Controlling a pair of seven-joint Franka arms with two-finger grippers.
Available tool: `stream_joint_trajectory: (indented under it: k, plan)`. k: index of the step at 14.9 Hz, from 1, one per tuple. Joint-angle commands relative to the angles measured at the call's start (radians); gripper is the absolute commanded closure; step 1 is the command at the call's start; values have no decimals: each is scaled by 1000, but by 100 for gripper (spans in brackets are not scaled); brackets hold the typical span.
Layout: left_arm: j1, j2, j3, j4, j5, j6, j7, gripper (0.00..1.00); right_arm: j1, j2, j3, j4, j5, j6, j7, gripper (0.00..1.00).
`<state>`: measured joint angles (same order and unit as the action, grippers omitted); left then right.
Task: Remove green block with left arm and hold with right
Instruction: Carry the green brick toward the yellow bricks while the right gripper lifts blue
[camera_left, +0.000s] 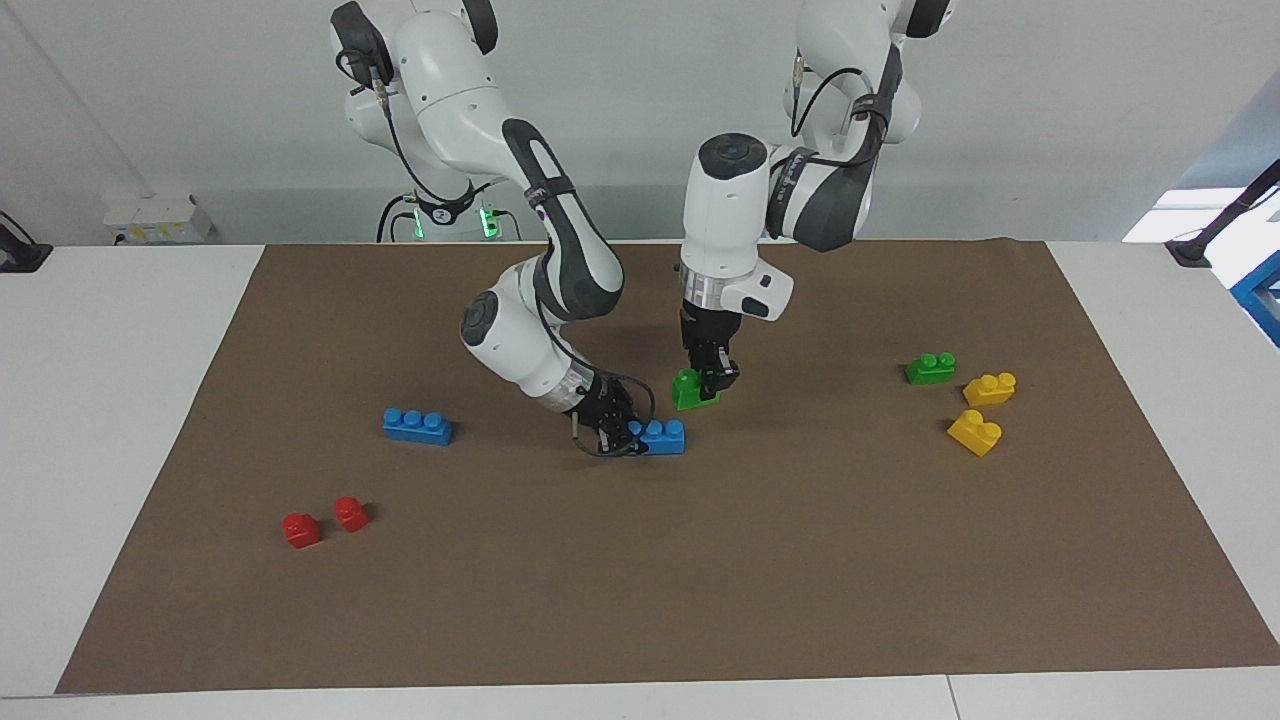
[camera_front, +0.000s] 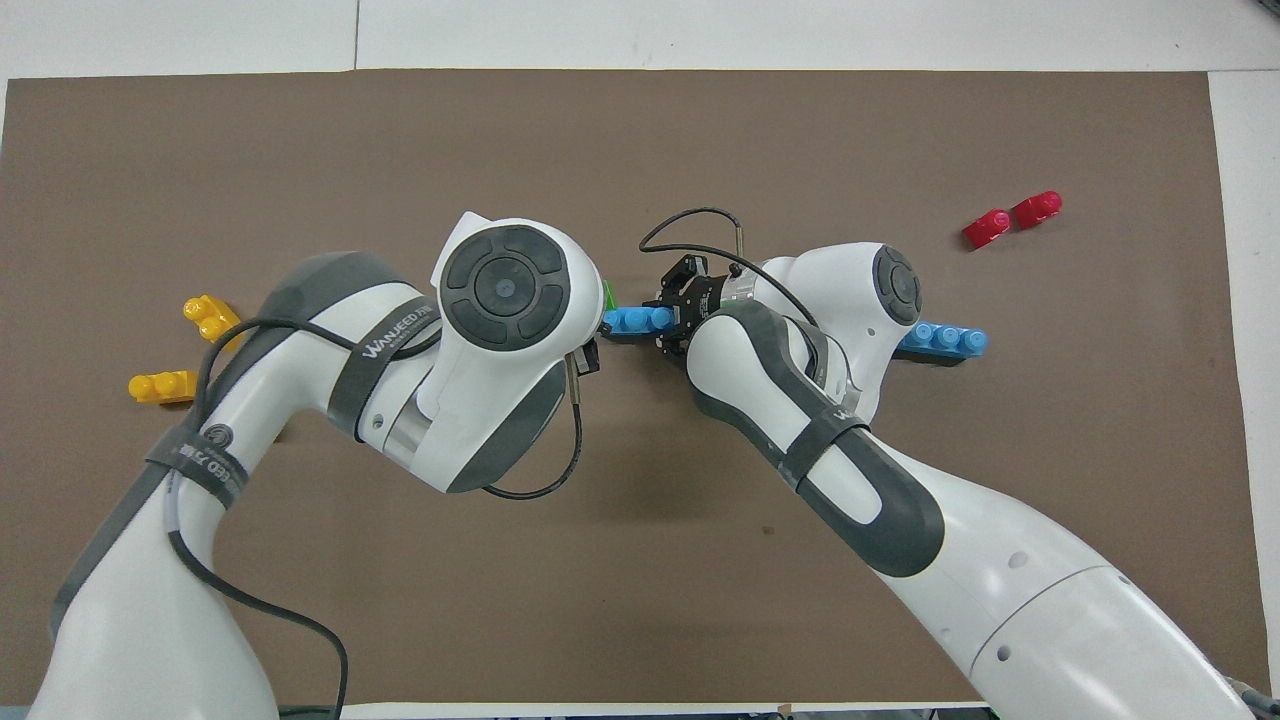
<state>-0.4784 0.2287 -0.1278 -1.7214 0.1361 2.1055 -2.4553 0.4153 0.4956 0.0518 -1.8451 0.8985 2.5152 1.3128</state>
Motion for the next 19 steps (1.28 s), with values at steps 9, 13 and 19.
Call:
stream_joint_trajectory:
  k: [9, 13, 19]
  plan:
    - [263, -84, -6, -67, -36, -171, 746, 100, -197, -35, -3, 92, -96, -257, -46, 100]
    - [383, -136, -6, -186, -46, -142, 1042, 100, -337, -89, -3, 153, -176, -454, -82, 100]
    - [504, -181, -4, -389, -47, 68, 1258, 100, -590, -95, -4, 201, -231, -688, -312, 100]
